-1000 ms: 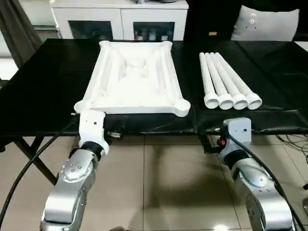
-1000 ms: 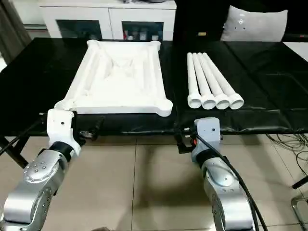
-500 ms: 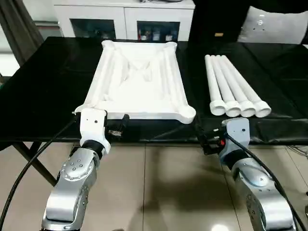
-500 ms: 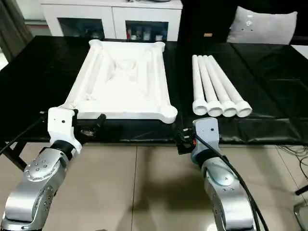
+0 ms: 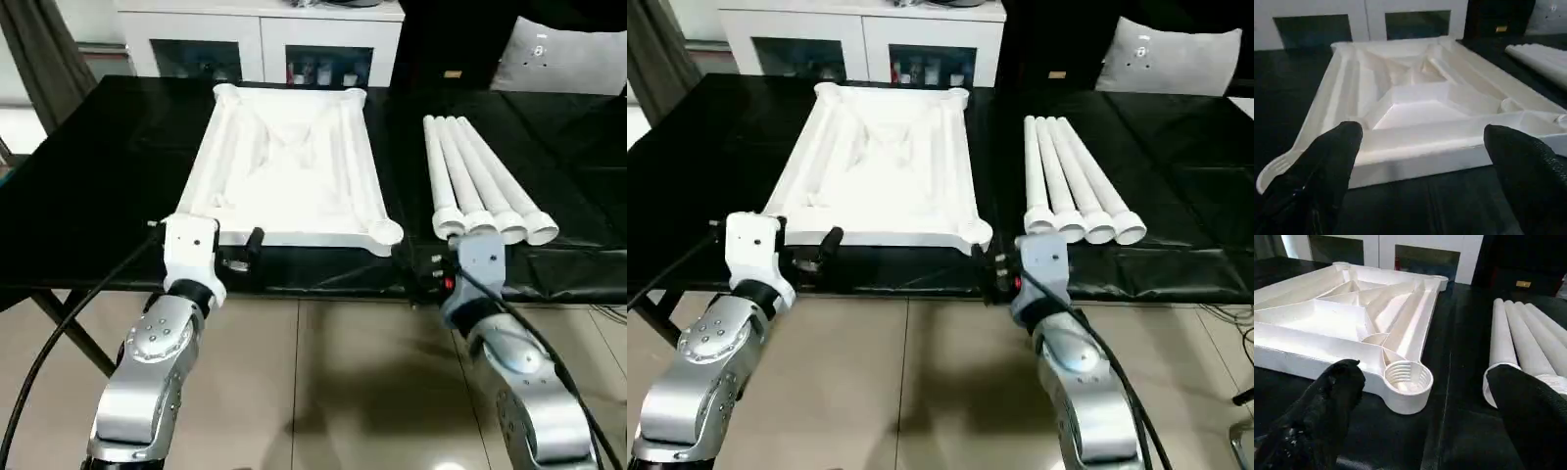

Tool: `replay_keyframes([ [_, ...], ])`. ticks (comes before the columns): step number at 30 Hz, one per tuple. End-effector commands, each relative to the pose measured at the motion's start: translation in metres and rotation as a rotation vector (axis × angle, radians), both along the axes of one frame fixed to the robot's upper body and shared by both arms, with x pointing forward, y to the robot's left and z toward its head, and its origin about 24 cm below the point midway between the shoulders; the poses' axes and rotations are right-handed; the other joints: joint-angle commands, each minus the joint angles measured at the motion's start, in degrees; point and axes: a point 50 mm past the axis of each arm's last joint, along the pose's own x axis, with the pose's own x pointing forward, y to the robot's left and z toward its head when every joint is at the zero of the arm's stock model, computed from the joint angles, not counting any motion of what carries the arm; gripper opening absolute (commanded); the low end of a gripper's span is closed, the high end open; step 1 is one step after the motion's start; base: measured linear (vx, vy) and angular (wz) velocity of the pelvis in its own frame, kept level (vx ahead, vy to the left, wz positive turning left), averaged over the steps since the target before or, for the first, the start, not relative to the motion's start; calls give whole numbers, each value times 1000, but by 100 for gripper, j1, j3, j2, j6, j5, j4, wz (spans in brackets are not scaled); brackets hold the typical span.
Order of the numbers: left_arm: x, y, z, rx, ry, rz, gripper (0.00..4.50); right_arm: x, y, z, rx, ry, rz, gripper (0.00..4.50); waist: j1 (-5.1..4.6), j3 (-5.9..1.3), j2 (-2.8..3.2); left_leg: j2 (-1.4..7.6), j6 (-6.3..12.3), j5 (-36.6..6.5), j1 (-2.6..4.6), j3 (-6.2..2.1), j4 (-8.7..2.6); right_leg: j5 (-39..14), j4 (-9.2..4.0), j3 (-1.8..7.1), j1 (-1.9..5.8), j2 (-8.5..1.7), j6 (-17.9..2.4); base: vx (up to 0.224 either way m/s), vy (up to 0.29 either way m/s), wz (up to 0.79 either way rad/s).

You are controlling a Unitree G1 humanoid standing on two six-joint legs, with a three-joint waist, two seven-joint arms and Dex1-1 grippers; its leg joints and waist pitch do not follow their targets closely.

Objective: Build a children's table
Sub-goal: Move to table

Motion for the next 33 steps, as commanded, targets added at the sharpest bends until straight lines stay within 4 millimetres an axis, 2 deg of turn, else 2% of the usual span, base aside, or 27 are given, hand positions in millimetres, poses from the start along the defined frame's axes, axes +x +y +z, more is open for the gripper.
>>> replay_keyframes([
  [1, 2, -2, -1, 7, 0, -10, 448, 2, -5, 1, 5, -2, -25, 450, -69, -264, 61, 503, 94, -1034, 584, -103, -495, -15, -89, 60, -168, -71, -1146, 0, 0, 0],
  [2, 2, -2, -2, 7, 1, -10, 448, 2, -6, 1, 4, -4, -27, 450, -63, -239, 70, 560, -50, -1371, 738, -84, -515, -127, -69, 38, -295, -108, -1157, 15, -5, -26],
  [3, 2, -2, -2, 9, 1, -9, 448, 3, -6, 1, -12, -9, -24, 450, -9, -182, -66, 197, 262, -1407, 141, -13, -448, -10, -294, 149, 151, -285, -1118, 0, 0, 0],
  [4, 2, -2, -2, 10, 1, -9, 448, 3, -6, 1, -16, -9, -22, 450, 72, -246, -50, 87, 346, -1188, 123, 54, -354, 137, -336, 231, 231, -324, -1099, 0, 0, 0],
  [5, 2, -2, -2, 11, 1, -10, 448, 3, -6, 0, -23, -8, -20, 450, 58, -251, -103, 57, 434, -857, -53, 21, -282, 5, -388, 296, 377, -346, -1120, 0, 0, 0],
  [8, 2, -2, -2, 13, -1, -10, 448, 3, -5, 0, -20, -7, -19, 450, 58, -350, -11, 105, 565, -307, 41, -58, -318, 462, -284, 135, 312, -172, -1014, 0, 0, 0],
  [12, 2, -2, -2, 12, 0, -10, 448, 4, -4, 0, -21, -5, -15, 450, 5, -374, -8, 183, 1182, 58, 205, -176, -289, 1205, -88, 1, 172, -126, -944, 47, 5, 5],
  [14, 2, -3, -3, 13, 0, -11, 448, 4, -4, -1, -20, 4, -10, 450, 34, -362, -39, 112, 1274, 97, 86, -129, -254, 1182, -144, 40, 261, -174, -969, 0, 0, 0],
  [15, 2, -3, -3, 14, 1, -12, 448, 3, -3, -3, -20, 20, 0, 450, 33, -378, 7, 321, 798, -77, 429, -102, -338, 977, -1, 113, 45, -46, -998, 0, 0, 0],
  [16, 2, -3, -4, 14, 2, -12, 448, 3, -3, -3, -20, 20, 0, 450, -13, -330, 86, 699, 203, -425, 989, -154, -412, 393, 191, 29, -478, -70, -977, 0, 0, 0],
  [17, 2, -3, -4, 14, 2, -13, 448, 3, -3, -3, -21, 18, 1, 450, -112, -278, -1, 842, 97, -581, 1011, -211, -477, 233, 287, -3, -570, -149, -917, 31, -29, -52],
  [18, 2, -3, -4, 13, 3, -13, 448, 3, -3, -2, -16, 8, -2, 450, -56, -170, -66, 745, -71, -1172, 904, 12, -480, 43, 182, 61, -516, -282, -931, 44, -39, -62],
  [19, 2, -3, -5, 13, 4, -14, 448, 3, -3, -2, -20, 2, 1, 450, 182, -188, -382, -63, 123, -1052, -99, 220, -62, 546, -194, 431, 351, -302, -863, 44, -39, -62],
  [20, 2, -3, -5, 13, 4, -14, 448, 3, -3, -2, -21, 2, 1, 450, 325, -367, -84, -69, 245, -785, -118, 143, 46, 900, -228, 614, 480, -601, -880, 72, -45, -21],
  [21, 1, -4, -6, 13, 6, -15, 448, 3, -3, -1, -24, -2, 5, 450, 257, -310, -242, -36, 488, -435, -424, -64, 214, 1315, -297, 672, 614, -660, -924, 58, -43, -3],
  [22, 1, -4, -6, 13, 7, -16, 448, 3, -2, -1, -25, -4, 9, 450, 220, -360, -123, -36, 531, 101, -535, -170, 88, 1869, -151, 457, 625, -372, -772, 58, -43, -3],
  [23, 1, -4, -6, 13, 7, -16, 448, 3, -2, -1, -24, -5, 11, 450, 196, -397, -12, -10, 492, 274, -443, -214, -2, 2024, -55, 313, 558, -206, -694, 58, -13, -7],
  [24, 2, -4, -6, 13, 8, -17, 448, 3, -2, -1, -24, -5, 13, 450, 111, -412, 76, 66, 584, 428, -69, -331, -100, 2130, 102, 97, 302, 26, -520, 114, -32, 5],
  [25, 2, -4, -6, 13, 8, -17, 448, 3, -1, -1, -27, -5, 15, 450, -114, -473, 95, 357, 1257, 989, 430, -656, -128, 1821, 403, -94, -112, 59, -529, 114, -32, 5],
  [26, 2, -4, -6, 13, 7, -18, 448, 3, -1, -1, -28, -6, 16, 450, -213, -480, 127, 528, 1799, 1339, 656, -849, -132, 1238, 498, -162, -406, -32, -530, 106, -38, 7],
  [27, 2, -4, -6, 12, 7, -18, 448, 3, -1, -1, -29, -6, 18, 450, -292, -441, 41, 867, 2563, 1298, 872, -1058, -174, 136, 605, -82, -777, -290, -552, 0, 0, 0],
  [28, 2, -4, -6, 12, 6, -18, 448, 3, -1, -1, -30, -7, 19, 450, -217, -388, -37, 693, 2675, 1273, 723, -883, -38, 328, 425, 64, -729, -463, -696, 0, 0, 0],
  [29, 2, -4, -6, 12, 6, -19, 448, 3, -1, -1, -31, -7, 20, 450, -168, -373, -162, 323, 2441, 1030, 379, -547, 112, 843, 166, 181, -381, -518, -850, 0, 0, 0],
  [30, 2, -4, -7, 12, 6, -19, 448, 3, -1, -1, -31, -7, 21, 450, 84, -278, -256, -252, 1813, 263, -414, -232, 493, 1100, -260, 671, 333, -736, -1106, 0, 0, 0],
  [31, 2, -4, -7, 14, 7, -20, 448, 3, -1, -1, -32, -7, 22, 450, 185, -334, -185, -89, 1206, 135, -563, -334, 567, 994, -269, 689, 519, -853, -1285, 0, 0, 0],
  [32, 1, -5, -7, 14, 7, -20, 448, 3, -1, -1, -33, -7, 23, 450, 174, -288, -216, -96, 986, 158, -581, -319, 451, 955, -263, 560, 513, -682, -1330, 0, 0, 0],
  [33, 1, -5, -8, 15, 8, -22, 448, 3, -1, -2, -34, -8, 24, 450, 168, -324, -44, -7, 668, 383, -453, -325, 116, 1096, -150, 260, 473, -380, -1270, 0, 0, 0],
])
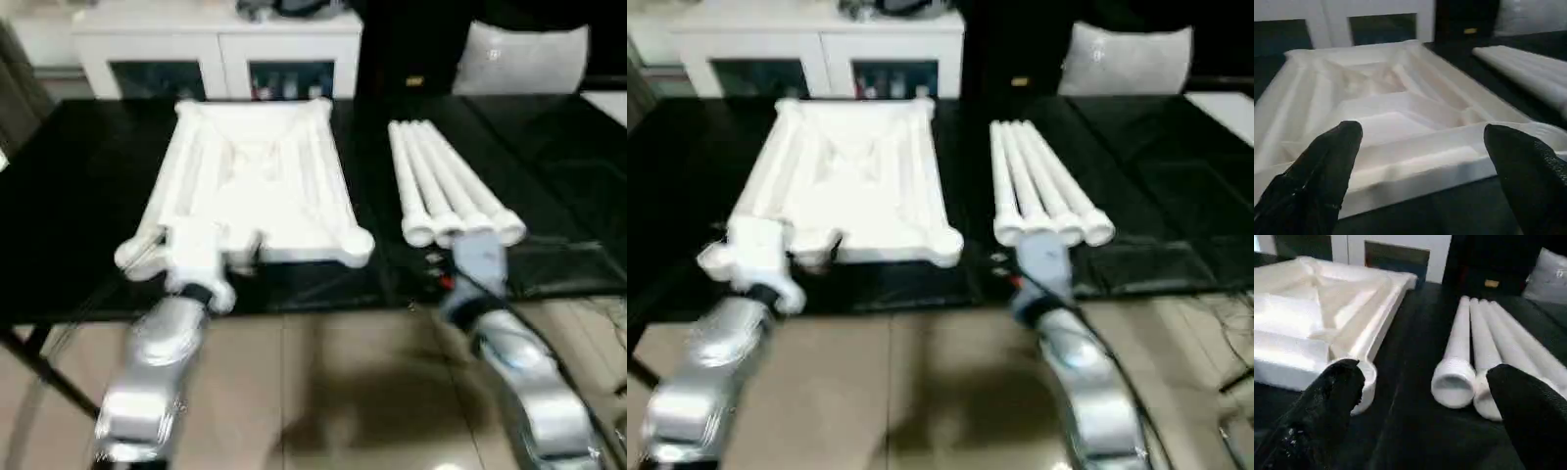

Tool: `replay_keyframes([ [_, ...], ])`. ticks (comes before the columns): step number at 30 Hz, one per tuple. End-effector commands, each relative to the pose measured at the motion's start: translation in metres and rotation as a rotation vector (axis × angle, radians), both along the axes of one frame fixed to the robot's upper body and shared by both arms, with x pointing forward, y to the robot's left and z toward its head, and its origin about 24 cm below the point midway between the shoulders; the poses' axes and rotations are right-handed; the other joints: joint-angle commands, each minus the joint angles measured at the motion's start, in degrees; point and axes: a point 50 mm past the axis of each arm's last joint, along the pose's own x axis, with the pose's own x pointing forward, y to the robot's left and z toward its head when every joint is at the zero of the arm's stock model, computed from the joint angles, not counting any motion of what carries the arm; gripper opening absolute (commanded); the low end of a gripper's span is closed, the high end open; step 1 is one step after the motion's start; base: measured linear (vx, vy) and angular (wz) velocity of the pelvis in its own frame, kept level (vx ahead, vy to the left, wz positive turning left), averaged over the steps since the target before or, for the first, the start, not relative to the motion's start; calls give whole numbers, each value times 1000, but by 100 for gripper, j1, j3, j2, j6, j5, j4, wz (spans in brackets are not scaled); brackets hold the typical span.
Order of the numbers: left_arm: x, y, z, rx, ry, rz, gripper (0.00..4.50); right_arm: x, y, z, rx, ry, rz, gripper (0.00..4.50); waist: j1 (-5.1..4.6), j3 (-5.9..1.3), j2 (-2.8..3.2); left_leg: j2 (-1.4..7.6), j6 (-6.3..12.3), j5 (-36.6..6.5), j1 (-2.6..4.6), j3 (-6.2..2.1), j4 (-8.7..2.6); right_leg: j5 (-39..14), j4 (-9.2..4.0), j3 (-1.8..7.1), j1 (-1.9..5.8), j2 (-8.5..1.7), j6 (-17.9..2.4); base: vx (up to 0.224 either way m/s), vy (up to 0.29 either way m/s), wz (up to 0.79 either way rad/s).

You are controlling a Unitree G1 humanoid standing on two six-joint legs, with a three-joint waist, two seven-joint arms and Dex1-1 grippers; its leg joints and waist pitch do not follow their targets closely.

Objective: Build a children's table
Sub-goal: Move to table

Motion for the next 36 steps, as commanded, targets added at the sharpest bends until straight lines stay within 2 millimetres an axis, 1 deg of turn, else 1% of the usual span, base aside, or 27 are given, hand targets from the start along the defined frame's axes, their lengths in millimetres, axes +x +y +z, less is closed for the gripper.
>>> replay_keyframes([
  [1, 1, 7, 1, 21, -10, 22, 448, 1, 7, 3, 6, -19, 29, 450, -36, -211, 62, 244, 282, 924, 28, -92, -590, 1330, -382, 21, 312, -167, -1080, 0, 0, 0],
  [2, 1, 7, 1, 21, -10, 21, 448, 1, 7, 3, 6, -19, 29, 450, -90, -187, 56, 295, 573, 814, 198, -168, -658, 1181, -344, -34, 163, -112, -1024, 87, 9, 3],
  [4, 2, 7, 0, 20, -9, 19, 448, 1, 7, 3, 4, -19, 30, 450, -400, -330, 157, 801, 2259, 1703, 996, -807, -667, 276, 205, -205, -658, -197, -646, 84, 9, 6],
  [5, 2, 7, 0, 20, -9, 19, 448, 1, 7, 3, 4, -19, 31, 450, -403, -318, 103, 905, 2565, 1886, 1006, -901, -678, 115, 287, -154, -757, -285, -457, 0, 0, 0],
  [6, 2, 6, -1, 18, -7, 18, 448, 1, 7, 2, 2, -20, 32, 450, -348, -218, 57, 846, 2622, 1654, 812, -746, -692, 240, 233, -24, -778, -418, -290, 0, 0, 0],
  [8, 2, 7, -2, 18, -5, 17, 448, 0, 7, 2, 2, -20, 34, 450, -147, -104, -238, -35, 1562, 358, 125, 17, -313, 674, -582, 411, -97, -670, -882, 0, 0, 0],
  [9, 2, 7, -3, 17, -4, 16, 448, 0, 7, 2, 3, -13, 34, 450, 2, -176, -228, -71, 1032, 330, -340, -39, 58, 397, -753, 739, 484, -1086, -1211, 54, -48, -1],
  [11, 2, 6, -3, 17, -3, 16, 448, 0, 7, 1, 1, -7, 33, 450, -4, -120, -132, 69, 279, 545, -340, -79, -212, -50, -729, 427, 440, -795, -1513, 27, -24, -1],
  [12, 2, 6, -3, 16, -4, 14, 448, 1, 6, 1, 21, -2, 14, 450, -136, -15, -51, 287, -715, -219, 267, 95, -616, -593, -658, 390, -23, -129, -1297, 15, 19, -37],
  [13, 2, 6, -3, 16, -4, 13, 448, 1, 5, 2, 15, -7, 13, 450, -178, -48, 134, 546, -990, -865, 701, 16, -872, -556, -383, 245, -300, 33, -1070, 15, 19, -37],
  [15, 2, 6, -4, 16, -4, 11, 448, 1, 5, 1, 8, -10, 15, 450, -255, -91, 148, 868, -918, -1644, 1120, -25, -1072, -216, -126, 90, -551, -154, -976, 34, 7, -56],
  [16, 2, 5, -4, 17, -4, 9, 448, 1, 5, 1, 2, -11, 17, 450, -247, -76, -99, 622, -266, -1289, 677, -94, -1048, 601, -231, 61, -241, -289, -899, 41, 1, -55],
  [17, 2, 5, -4, 17, -5, 7, 448, 1, 5, 1, -1, -11, 17, 450, -181, -97, 50, 314, -101, -1055, 465, 171, -923, 937, -464, 207, -29, -396, -982, 21, 9, -19],
  [18, 2, 5, -4, 18, -5, 5, 448, 0, 5, 0, -3, -12, 18, 450, -100, -199, -145, -49, 162, -467, 109, 300, -565, 1553, -586, 538, 392, -455, -1221, 0, 0, 0],
  [19, 2, 5, -4, 18, -5, 4, 448, 0, 5, 0, -4, -12, 19, 450, 14, -312, -158, -49, 327, 148, -259, 159, -332, 2205, -590, 711, 723, -610, -1306, 0, 0, 0],
  [21, 2, 4, -4, 19, -6, 2, 448, 0, 4, 0, 0, -12, 17, 450, -2, -345, -6, 0, 271, 979, -405, 29, -438, 3357, -336, 465, 714, -289, -1133, 95, 7, -2],
  [22, 2, 4, -4, 20, -6, 2, 448, 0, 4, 0, 0, -11, 17, 450, -79, -343, 112, 99, 339, 1499, 80, -110, -525, 3361, -135, 156, 293, 67, -863, 97, 9, 0],
  [23, 2, 4, -4, 20, -6, 2, 448, 0, 4, 0, 0, -11, 16, 450, -185, -374, 176, 306, 724, 1908, 507, -304, -535, 2923, 42, 3, -96, 72, -830, 143, -37, 6],
  [24, 2, 3, -4, 20, -6, 0, 448, 0, 5, 0, 2, -11, 21, 450, -531, -460, 182, 941, 1888, 3242, 1249, -953, -589, 832, 360, -118, -950, -218, -504, 114, -56, 1],
  [25, 2, 3, -4, 20, -6, -1, 448, 0, 5, 0, 3, -10, 24, 450, -389, -341, 128, 1062, 2569, 4293, 1116, -957, -501, 271, 359, 12, -1132, -467, -78, 114, -56, 1],
  [26, 2, 3, -4, 20, -6, -1, 448, 0, 5, 0, 3, -10, 24, 450, -381, -315, 45, 962, 2537, 4351, 931, -794, -464, 690, 263, 109, -1107, -572, -62, 0, 0, 0],
  [27, 2, 3, -4, 20, -7, -2, 448, 0, 6, 0, 2, -9, 29, 450, -262, -246, -211, 170, 1807, 3253, 360, -217, -218, 1661, -331, 269, -647, -627, -175, 0, 0, 0],
  [28, 2, 3, -5, 20, -7, -3, 448, 0, 6, 0, 1, -9, 33, 450, -101, -214, -278, -214, 1220, 1885, -130, -82, -41, 2714, -364, 636, -172, -836, -656, 0, 0, 0],
  [29, 2, 3, -5, 20, -7, -3, 448, 0, 6, 0, 1, -8, 33, 450, -56, -274, -293, -103, 903, 1681, -220, -132, -120, 3372, -260, 623, -27, -879, -825, 0, 0, 0],
  [30, 2, 3, -5, 20, -7, -3, 448, 0, 7, 0, 1, -8, 36, 450, -66, -293, -239, -72, 272, 1737, -195, -133, -310, 4527, -70, 388, -2, -607, -864, 0, 0, 0],
  [32, 3, 3, -5, 20, -7, -4, 448, 1, 7, 0, 2, -8, 36, 450, -100, -287, -109, -21, -174, 1876, -39, -116, -397, 4969, -65, 240, -98, -424, -958, -26, -2, 4],
  [36, 3, 3, -5, 20, -7, -6, 448, 1, 8, 0, -4, -9, 37, 450, -179, -137, 4, 261, -538, 17, 117, -123, -688, 1206, -380, 126, -226, -407, -1373, -94, 13, -1],
])
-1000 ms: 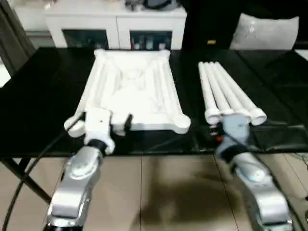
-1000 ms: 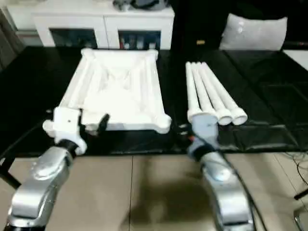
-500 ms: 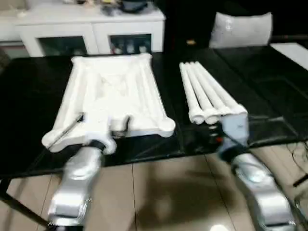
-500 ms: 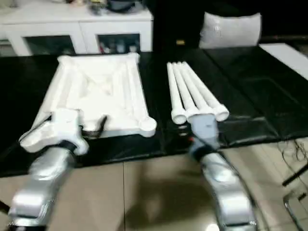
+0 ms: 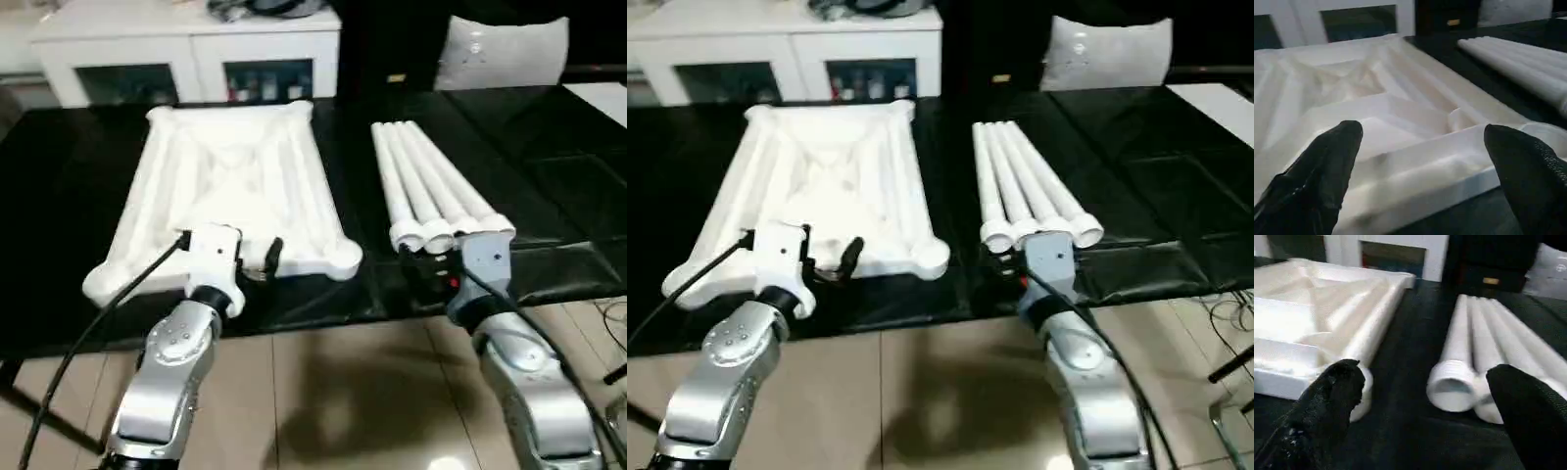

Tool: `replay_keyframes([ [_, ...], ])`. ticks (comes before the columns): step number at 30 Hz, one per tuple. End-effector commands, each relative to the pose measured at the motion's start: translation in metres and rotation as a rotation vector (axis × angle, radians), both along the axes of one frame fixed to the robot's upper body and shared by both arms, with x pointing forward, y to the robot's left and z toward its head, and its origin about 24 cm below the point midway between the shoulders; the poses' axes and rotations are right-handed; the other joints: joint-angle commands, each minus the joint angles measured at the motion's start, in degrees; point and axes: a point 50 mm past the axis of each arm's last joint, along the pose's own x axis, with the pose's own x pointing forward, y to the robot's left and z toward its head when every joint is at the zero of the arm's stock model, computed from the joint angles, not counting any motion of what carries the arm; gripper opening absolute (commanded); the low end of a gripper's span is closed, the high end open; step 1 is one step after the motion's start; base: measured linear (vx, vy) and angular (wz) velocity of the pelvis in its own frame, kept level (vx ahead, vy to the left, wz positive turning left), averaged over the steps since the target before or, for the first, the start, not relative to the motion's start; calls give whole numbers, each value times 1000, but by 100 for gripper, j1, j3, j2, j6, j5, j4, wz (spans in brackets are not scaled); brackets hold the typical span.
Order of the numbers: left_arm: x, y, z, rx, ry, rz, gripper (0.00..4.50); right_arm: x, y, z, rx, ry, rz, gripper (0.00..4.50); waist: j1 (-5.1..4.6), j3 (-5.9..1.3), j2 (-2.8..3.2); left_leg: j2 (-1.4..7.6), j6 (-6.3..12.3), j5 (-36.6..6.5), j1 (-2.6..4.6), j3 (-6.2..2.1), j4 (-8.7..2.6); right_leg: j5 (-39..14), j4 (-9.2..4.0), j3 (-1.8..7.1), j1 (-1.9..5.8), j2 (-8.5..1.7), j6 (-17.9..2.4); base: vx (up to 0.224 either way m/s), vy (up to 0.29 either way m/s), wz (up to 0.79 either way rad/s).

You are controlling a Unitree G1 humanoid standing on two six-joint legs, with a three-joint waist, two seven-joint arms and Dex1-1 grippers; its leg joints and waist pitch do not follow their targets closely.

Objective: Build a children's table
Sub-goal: Move to table

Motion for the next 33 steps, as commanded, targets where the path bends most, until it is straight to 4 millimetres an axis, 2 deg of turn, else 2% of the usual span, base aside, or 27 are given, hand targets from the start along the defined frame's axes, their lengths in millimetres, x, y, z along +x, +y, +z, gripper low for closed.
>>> replay_keyframes([
  [1, 2, 0, 3, 2, -16, -2, 448, 1, -2, 2, -14, -7, -5, 450, -64, -132, 32, 330, 73, -563, 16, -1, -620, -152, -389, 147, 323, -282, -1311, -111, 24, 1],
  [2, 2, 0, 3, 2, -16, -2, 448, 1, -2, 2, -14, -7, -5, 450, -73, -98, 23, 339, 41, -882, 28, 9, -655, -537, -432, 159, 300, -282, -1265, -106, 16, 2],
  [3, 3, -1, 3, 1, -17, -2, 448, 2, -3, 2, -14, -8, -7, 450, -95, -39, 10, 335, -41, -1512, 45, 22, -709, -1369, -508, 171, 269, -295, -1107, -101, 21, 0],
  [4, 3, -1, 3, 1, -18, -2, 448, 2, -4, 2, -16, -7, -15, 450, -119, -13, -19, 315, -119, -1905, 80, 26, -721, -2057, -584, 176, 231, -311, -897, -101, 21, 0],
  [6, 3, -1, 3, 0, -18, -2, 448, 2, -5, 1, -15, 2, -25, 450, -129, -40, -26, 303, -112, -1723, 55, 28, -724, -2077, -606, 197, 227, -335, -750, -74, 8, 1],
  [8, 3, 0, 3, 0, -17, -2, 448, 3, -7, -2, -14, 29, -30, 450, -162, -66, -32, 303, -55, -1457, 13, 35, -730, -1722, -587, 200, 244, -325, -775, -56, 6, 1],
  [9, 3, 0, 3, 0, -18, -2, 448, 3, -7, -2, -14, 31, -29, 450, -196, -156, -19, 284, -576, -1452, 421, 379, -496, -1749, -700, 346, -140, 1, -628, -34, 8, -32],
  [10, 3, 0, 3, 0, -18, -2, 448, 3, -7, -2, -14, 32, -29, 450, -178, -85, -38, 233, -690, -1541, 323, 465, -548, -1739, -686, 373, -170, 185, -527, -34, 8, -32],
  [11, 3, 0, 3, 0, -19, -2, 448, 4, -6, -2, -16, 29, -28, 450, -182, -104, -53, 225, -710, -1614, 366, 514, -526, -1760, -696, 386, -217, 226, -472, -10, -3, -58],
  [12, 4, 0, 4, 0, -19, -2, 448, 4, -6, -1, -22, 19, -25, 450, -188, -175, -71, 175, -674, -1478, 342, 574, -482, -1545, -661, 467, -190, 301, -414, 0, -5, -29],
  [13, 4, 0, 4, 0, -20, -3, 448, 4, -6, -1, -24, 17, -25, 450, -125, -184, -56, 235, -194, -1020, -78, 332, -683, -969, -511, 435, 148, -42, -552, 2, 2, -41],
  [14, 4, 0, 4, 0, -20, -3, 448, 4, -6, -1, -26, 13, -26, 450, -128, -236, -58, 262, -107, -886, 16, 340, -620, -730, -512, 408, 83, -79, -580, 0, 0, 0],
  [15, 4, 0, 4, -2, -20, -4, 448, 3, -6, 0, -26, 11, -28, 450, -209, -202, -58, 296, -3, -1016, 10, 324, -646, -791, -506, 376, 128, -112, -753, 0, 0, 0],
  [16, 4, 0, 4, -2, -20, -4, 448, 3, -6, 0, -26, 11, -29, 450, -243, -163, -92, 291, 51, -1386, 48, 349, -649, -1383, -575, 382, 137, -124, -848, 0, 0, 0],
  [17, 4, 0, 4, -2, -20, -4, 448, 3, -6, 0, -26, 11, -29, 450, -253, -151, -96, 284, 81, -1555, 82, 353, -659, -1696, -595, 376, 143, -114, -870, 0, 0, 0],
  [18, 4, 0, 4, -3, -19, -4, 448, 3, -5, 0, -26, 11, -29, 450, -263, -153, -109, 272, 165, -1735, 154, 378, -667, -2084, -643, 368, 159, -96, -940, 0, 0, 0],
  [19, 4, 0, 4, -3, -19, -4, 448, 3, -5, 0, -26, 11, -29, 450, -263, -134, -96, 260, 250, -1792, 172, 385, -688, -2268, -667, 363, 205, -82, -1030, 0, 0, 0],
  [21, 4, -1, 4, -4, -19, -4, 448, 3, -5, 0, -26, 12, -28, 450, -258, -112, -75, 258, 363, -1835, 245, 401, -718, -2388, -707, 335, 232, -80, -1195, 31, -2, 2],
  [24, 4, -2, 4, -8, -20, -4, 448, 3, -5, 0, -28, 11, -24, 450, -261, -131, -69, 262, 505, -1535, 273, 421, -749, -1737, -672, 319, 333, -89, -1542, 67, 6, 6],
  [25, 4, -2, 4, -9, -20, -4, 448, 3, -4, 1, -28, 10, -21, 450, -251, -165, -58, 251, 589, -1288, 274, 432, -733, -1304, -639, 314, 388, -96, -1716, 71, 15, 7],
  [26, 4, -2, 4, -10, -20, -2, 448, 3, -4, 1, -30, 8, -17, 450, -247, -188, -64, 240, 647, -1127, 261, 436, -719, -1058, -620, 313, 428, -95, -1800, 79, 16, 7],
  [27, 4, -2, 4, -10, -20, -1, 448, 4, -4, 1, -30, 7, -14, 450, -236, -223, -61, 200, 766, -767, 196, 433, -684, -599, -581, 323, 530, -93, -1945, 78, 11, 5],
  [28, 4, -2, 4, -10, -19, 0, 448, 4, -3, 1, -32, 8, -13, 450, -215, -239, -65, 171, 832, -603, 184, 440, -660, -373, -567, 334, 564, -89, -2001, 78, 11, 5],
  [29, 4, -1, 4, -10, -19, 1, 448, 4, -3, 1, -33, 8, -12, 450, -187, -253, -91, 115, 962, -288, 112, 432, -613, -10, -545, 371, 667, -85, -2086, 78, 21, 5],
  [30, 4, -1, 4, -10, -18, 2, 448, 4, -3, 1, -33, 8, -11, 450, -142, -262, -75, 105, 1054, -28, 85, 411, -595, 221, -525, 383, 713, -96, -2123, 73, 26, 8],
  [32, 3, -1, 4, -9, -17, 3, 448, 4, -3, 1, -33, 8, -10, 450, -144, -250, -18, 198, 1213, 152, 223, 373, -660, 329, -464, 254, 588, -63, -2145, 71, 16, 8],
  [33, 3, 0, 4, -9, -16, 4, 448, 4, -3, 1, -33, 9, -9, 450, -166, -245, -3, 245, 1361, 260, 322, 346, -675, 355, -416, 162, 512, -45, -2111, 69, 4, 9],
])
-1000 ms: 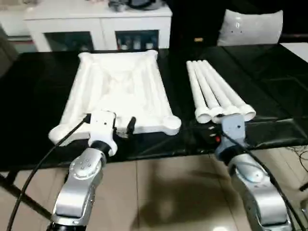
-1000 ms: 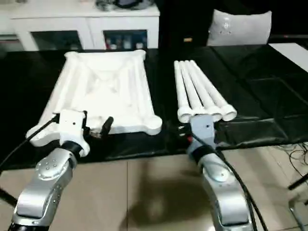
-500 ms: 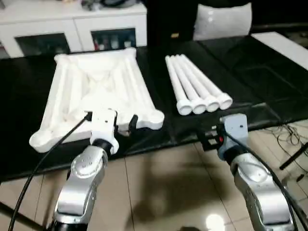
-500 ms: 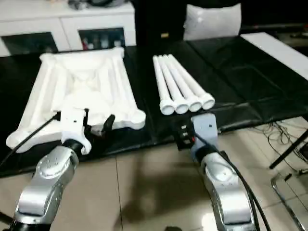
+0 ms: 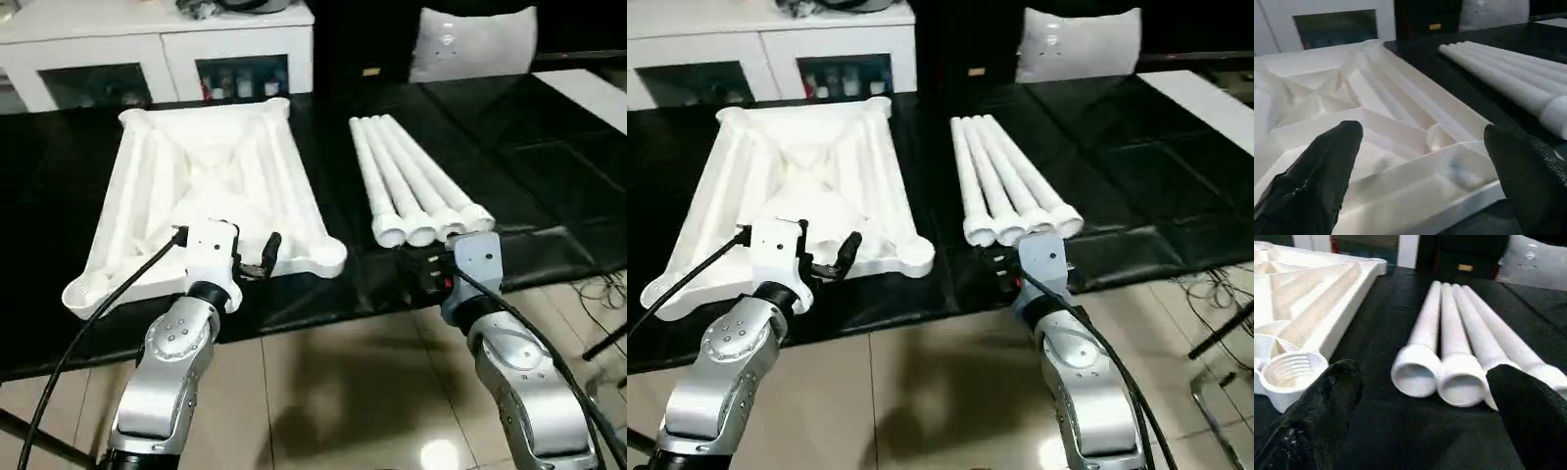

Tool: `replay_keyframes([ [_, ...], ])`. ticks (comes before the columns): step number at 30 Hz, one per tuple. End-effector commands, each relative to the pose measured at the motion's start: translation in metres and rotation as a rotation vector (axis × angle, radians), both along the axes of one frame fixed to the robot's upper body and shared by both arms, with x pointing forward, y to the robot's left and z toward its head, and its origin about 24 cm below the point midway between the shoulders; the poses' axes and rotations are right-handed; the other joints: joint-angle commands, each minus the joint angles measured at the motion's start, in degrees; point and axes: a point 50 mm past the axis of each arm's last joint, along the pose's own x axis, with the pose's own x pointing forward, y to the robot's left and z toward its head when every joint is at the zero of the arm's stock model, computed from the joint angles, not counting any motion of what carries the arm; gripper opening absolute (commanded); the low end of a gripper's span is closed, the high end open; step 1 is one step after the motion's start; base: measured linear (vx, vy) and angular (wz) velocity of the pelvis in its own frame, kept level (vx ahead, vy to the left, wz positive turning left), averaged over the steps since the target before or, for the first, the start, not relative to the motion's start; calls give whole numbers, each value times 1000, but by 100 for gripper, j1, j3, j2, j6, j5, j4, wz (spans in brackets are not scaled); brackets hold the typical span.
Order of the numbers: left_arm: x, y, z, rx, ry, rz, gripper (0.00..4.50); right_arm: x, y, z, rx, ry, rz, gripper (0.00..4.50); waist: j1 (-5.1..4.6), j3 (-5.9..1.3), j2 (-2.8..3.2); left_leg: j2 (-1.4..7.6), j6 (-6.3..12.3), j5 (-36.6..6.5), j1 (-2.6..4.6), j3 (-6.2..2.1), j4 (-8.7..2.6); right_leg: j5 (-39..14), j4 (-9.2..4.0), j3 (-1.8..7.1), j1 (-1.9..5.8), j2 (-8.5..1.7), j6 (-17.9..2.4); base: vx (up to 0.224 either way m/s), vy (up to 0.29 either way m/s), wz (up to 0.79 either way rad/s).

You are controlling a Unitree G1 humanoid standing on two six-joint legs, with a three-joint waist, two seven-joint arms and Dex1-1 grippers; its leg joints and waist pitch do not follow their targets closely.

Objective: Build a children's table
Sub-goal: Move to table

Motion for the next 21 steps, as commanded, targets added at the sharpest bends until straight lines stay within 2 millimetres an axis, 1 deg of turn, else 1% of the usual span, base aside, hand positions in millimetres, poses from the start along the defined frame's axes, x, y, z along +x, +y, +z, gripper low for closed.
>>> replay_keyframes([
  [1, 0, 3, -1, 3, 7, 12, 448, 2, 2, 1, -2, -3, 10, 450, -4, -347, 28, 73, 1448, 442, 78, -38, -413, 434, -164, -1, 304, -176, -1832, 69, 4, 9],
  [2, 0, 3, -1, 3, 7, 12, 448, 2, 2, 1, -3, -3, 11, 450, 3, -358, 21, 66, 1543, 510, 128, -37, -399, 491, -154, -15, 281, -189, -1833, 81, 28, 12],
  [3, 0, 3, -1, 2, 8, 13, 448, 2, 2, 1, -4, -4, 11, 450, 0, -347, -12, 32, 1729, 633, 93, -50, -377, 547, -141, -17, 310, -212, -1852, 53, 39, 12],
  [4, 0, 3, -1, 2, 8, 13, 448, 2, 2, 1, -2, 3, 8, 450, 24, -332, -60, -58, 1809, 658, -13, -28, -328, 460, -175, 44, 411, -255, -1839, 53, 39, 12],
  [5, 1, 3, -1, 1, 8, 13, 448, 3, 2, 0, 0, 9, 7, 450, 42, -326, -60, -65, 1824, 657, -79, -40, -321, 315, -199, 59, 465, -284, -1818, 0, 0, 0],
  [6, 1, 3, -1, 0, 8, 13, 448, 3, 1, 0, -2, 13, 6, 450, 63, -338, -43, -69, 1802, 732, -109, -52, -307, 83, -221, 57, 506, -296, -1754, 0, 0, 0],
  [7, 1, 3, -1, 0, 8, 14, 448, 3, 1, -1, 5, 24, 6, 450, 28, -373, 61, 63, 1469, 648, 237, 22, -345, -149, -178, 93, 305, -166, -1688, 0, 0, 0],
  [8, 1, 3, -1, -1, 8, 14, 448, 3, 1, -2, 12, 28, 7, 450, 10, -343, 27, 159, 1261, 639, 396, -12, -424, -79, -98, 29, 175, -91, -1626, 76, 4, -16],
  [9, 1, 3, -1, -1, 8, 14, 448, 3, 1, -2, 12, 32, 6, 450, -73, -236, 51, 452, 662, 190, 766, -6, -563, -321, 48, -105, -238, -57, -1401, 70, -3, -44],
  [10, 1, 3, -1, -1, 8, 14, 448, 3, 1, -1, 6, 29, 7, 450, -91, -156, 18, 630, 265, -390, 912, 41, -698, -395, 169, -177, -395, -180, -1187, 70, -3, -44],
  [11, 1, 3, -1, -1, 8, 15, 448, 3, 1, -1, -1, 26, 7, 450, -123, -121, -56, 573, 158, -656, 867, 134, -705, -368, 143, -162, -345, -205, -1151, 52, 0, -56],
  [12, 1, 3, -1, -2, 8, 15, 448, 3, 0, 0, -11, 19, 0, 450, 40, -117, -300, -68, 385, -782, 137, 241, -420, -272, -162, 123, 356, -283, -1137, 4, 29, -22],
  [13, 1, 3, -1, -2, 8, 16, 448, 3, 0, 0, -15, 16, -1, 450, 238, -287, -185, -253, 775, -448, -76, 120, 70, -379, -443, 693, 786, -788, -1619, 4, 29, -22],
  [14, 1, 3, -1, -2, 8, 16, 448, 3, 0, 0, -16, 16, 0, 450, 207, -276, -268, -152, 843, -198, -334, -41, 309, -439, -527, 864, 946, -931, -2091, 0, 0, 0],
  [15, 1, 3, -1, -2, 8, 16, 448, 3, 0, -1, -17, 15, 2, 450, 367, -346, -111, -59, 676, 240, -657, -245, 552, 173, -500, 931, 1113, -1073, -2593, 0, 0, 0],
  [16, 1, 3, -1, -3, 8, 16, 448, 3, 0, -1, -16, 17, 4, 450, 310, -292, -147, 0, 581, 354, -815, -319, 556, 600, -432, 862, 1075, -965, -2663, 0, 0, 0],
  [17, 0, 3, -1, -3, 8, 16, 448, 3, 0, -1, -17, 17, 6, 450, 225, -240, 50, 79, 367, 782, -717, -332, 6, 845, -201, 279, 765, -438, -2287, 0, 0, 0],
  [18, 0, 3, -1, -2, 8, 17, 448, 3, 1, -1, -17, 18, 9, 450, 27, -169, 208, 196, 624, 214, -364, -458, -479, -212, -12, -226, 393, 17, -1512, 127, 23, 2],
  [19, 0, 3, -1, -2, 8, 17, 448, 3, 1, -1, -18, 18, 10, 450, -187, -351, 288, 548, 1214, 102, 479, -883, -434, -544, 352, -324, -206, -6, -977, 127, 23, 2],
  [20, 0, 3, -1, -2, 8, 18, 448, 3, 1, -1, -18, 18, 10, 450, -244, -310, 242, 683, 1641, 172, 504, -1047, -468, -569, 523, -300, -294, -80, -669, 126, 19, 10],
  [21, 0, 4, -1, -1, 8, 18, 448, 3, 1, -1, -18, 19, 11, 450, -203, -270, 220, 727, 2266, 203, 454, -1053, -508, -502, 603, -313, -374, -192, -162, 68, 15, 7],
])
